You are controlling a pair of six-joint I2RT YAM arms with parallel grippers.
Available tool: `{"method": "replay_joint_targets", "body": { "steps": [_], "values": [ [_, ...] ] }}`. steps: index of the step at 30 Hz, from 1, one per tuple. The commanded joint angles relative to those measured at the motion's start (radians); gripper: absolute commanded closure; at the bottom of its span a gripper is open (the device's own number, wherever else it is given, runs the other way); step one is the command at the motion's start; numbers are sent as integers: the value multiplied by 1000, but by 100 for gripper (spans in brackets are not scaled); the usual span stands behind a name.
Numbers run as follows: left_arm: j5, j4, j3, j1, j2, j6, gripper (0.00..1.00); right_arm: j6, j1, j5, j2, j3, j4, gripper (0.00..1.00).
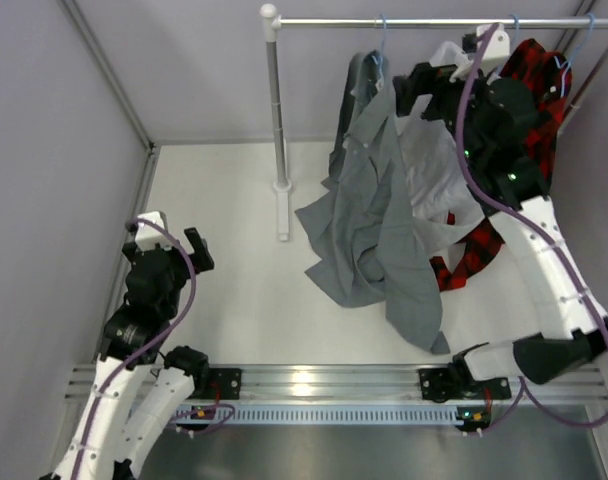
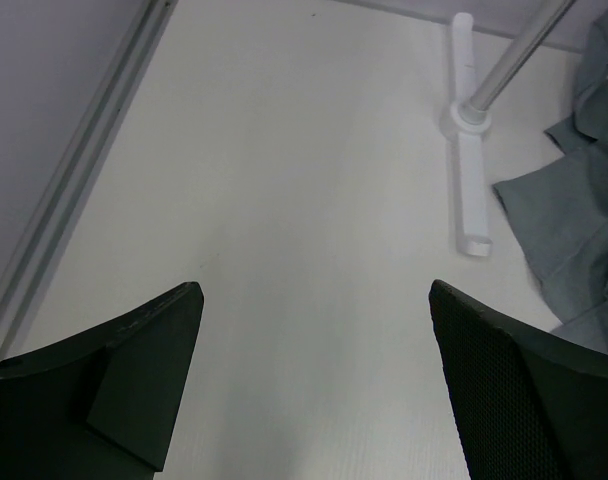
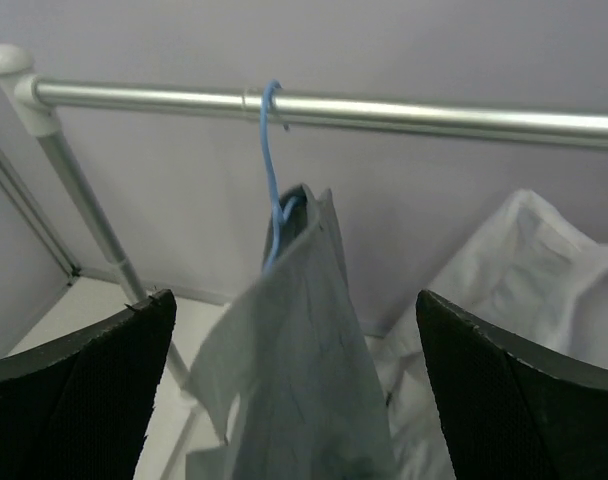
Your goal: Place the shirt on the hanger
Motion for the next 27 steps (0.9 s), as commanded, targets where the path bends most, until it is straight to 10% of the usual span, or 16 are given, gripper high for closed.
{"method": "replay_joint_targets", "body": {
  "steps": [1, 14, 27],
  "values": [
    [76, 47, 14, 122, 49, -16, 2, -31, 10, 96, -215, -148, -177, 0],
    [41, 53, -11, 204, 6, 18, 2, 69, 33, 381, -903, -787, -430, 1],
    [99, 60, -72, 186, -97, 36, 2, 92, 34, 499, -1030, -878, -645, 1]
  ]
}}
